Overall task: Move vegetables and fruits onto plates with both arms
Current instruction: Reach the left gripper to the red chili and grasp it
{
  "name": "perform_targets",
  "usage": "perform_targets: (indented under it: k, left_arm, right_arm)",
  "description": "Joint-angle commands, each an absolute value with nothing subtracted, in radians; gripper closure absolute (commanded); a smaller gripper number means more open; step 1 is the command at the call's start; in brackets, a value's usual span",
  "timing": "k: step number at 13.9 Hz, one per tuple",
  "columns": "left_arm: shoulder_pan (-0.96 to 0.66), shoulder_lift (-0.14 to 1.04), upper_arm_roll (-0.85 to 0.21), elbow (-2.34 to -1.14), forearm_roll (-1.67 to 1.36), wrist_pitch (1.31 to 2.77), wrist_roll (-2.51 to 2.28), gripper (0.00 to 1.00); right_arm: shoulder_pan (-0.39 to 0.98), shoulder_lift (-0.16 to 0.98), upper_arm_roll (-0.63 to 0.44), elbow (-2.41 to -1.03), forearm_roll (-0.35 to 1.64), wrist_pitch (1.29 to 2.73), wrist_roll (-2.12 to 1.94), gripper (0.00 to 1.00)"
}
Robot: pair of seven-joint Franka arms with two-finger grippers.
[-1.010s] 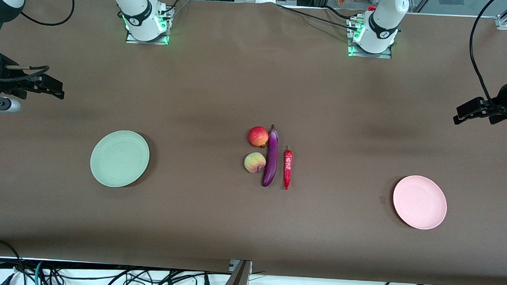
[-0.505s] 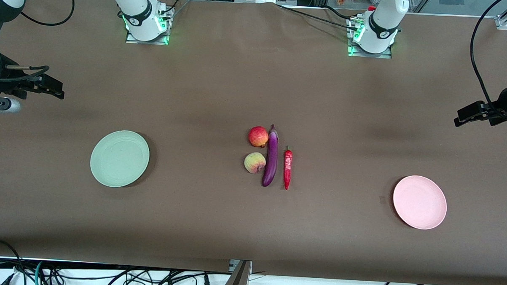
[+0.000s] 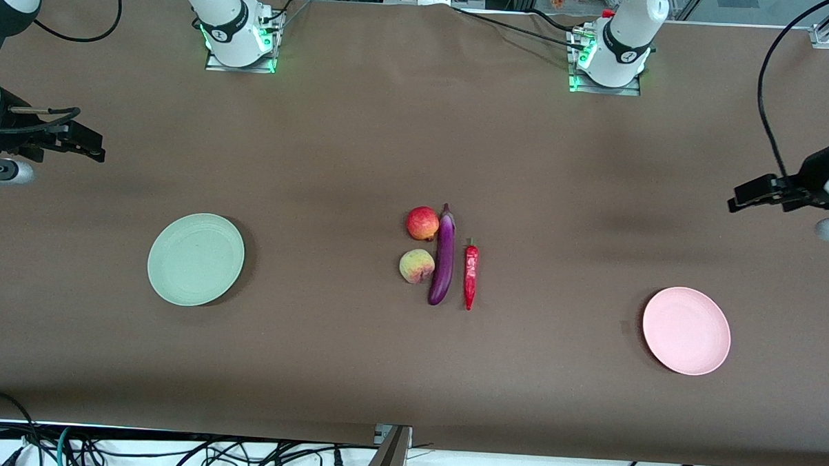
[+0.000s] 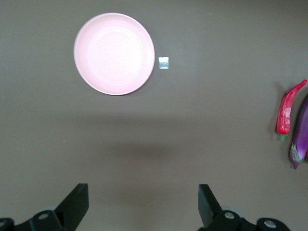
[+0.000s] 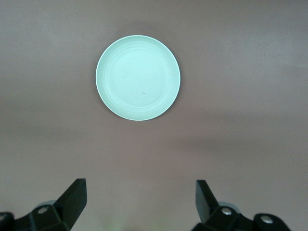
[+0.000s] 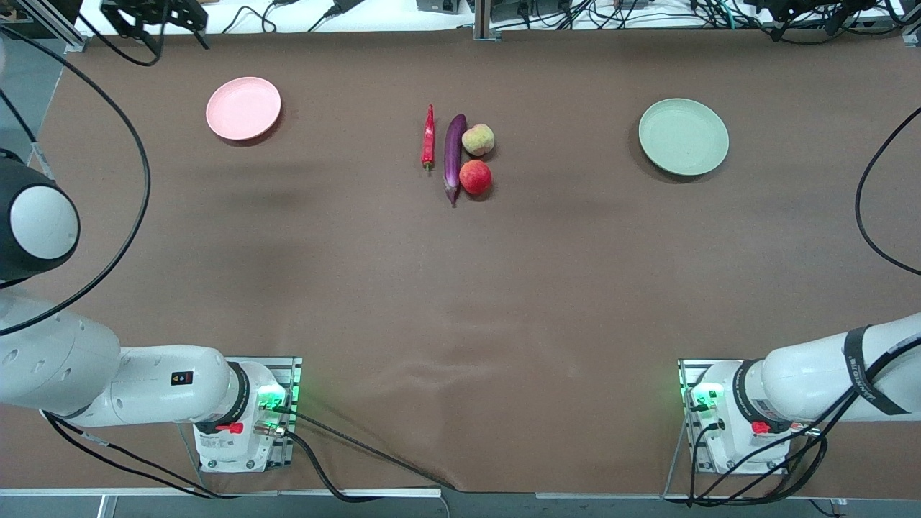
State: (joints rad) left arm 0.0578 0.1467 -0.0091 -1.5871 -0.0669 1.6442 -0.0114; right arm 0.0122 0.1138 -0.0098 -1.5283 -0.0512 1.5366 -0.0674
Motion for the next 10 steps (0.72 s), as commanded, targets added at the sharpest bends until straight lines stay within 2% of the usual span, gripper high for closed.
perform_targets:
  k: [1, 4, 10]
  left_arm:
    - [-0.044, 0.236, -0.014, -1.503, -0.078, 1.623, -0.096, 0.00]
    - [-0.158, 0.287, -0.017, -1.503, -0.086, 1.637, -0.204, 0.00]
    - [-0.356, 0.466, -0.018, -1.502, -0.086, 1.874, -0.356, 0.00]
  right_arm:
    - [0.003, 0.127, -0.005, -1.500, -0.046, 1.528, -0.061, 0.00]
    - [0.003, 0.129, -0.005, -1.499, -0.046, 1.529, -0.066, 0.00]
    - [0.005, 0.138, -0.003, -1.500, -0.046, 1.529, -0.072, 0.00]
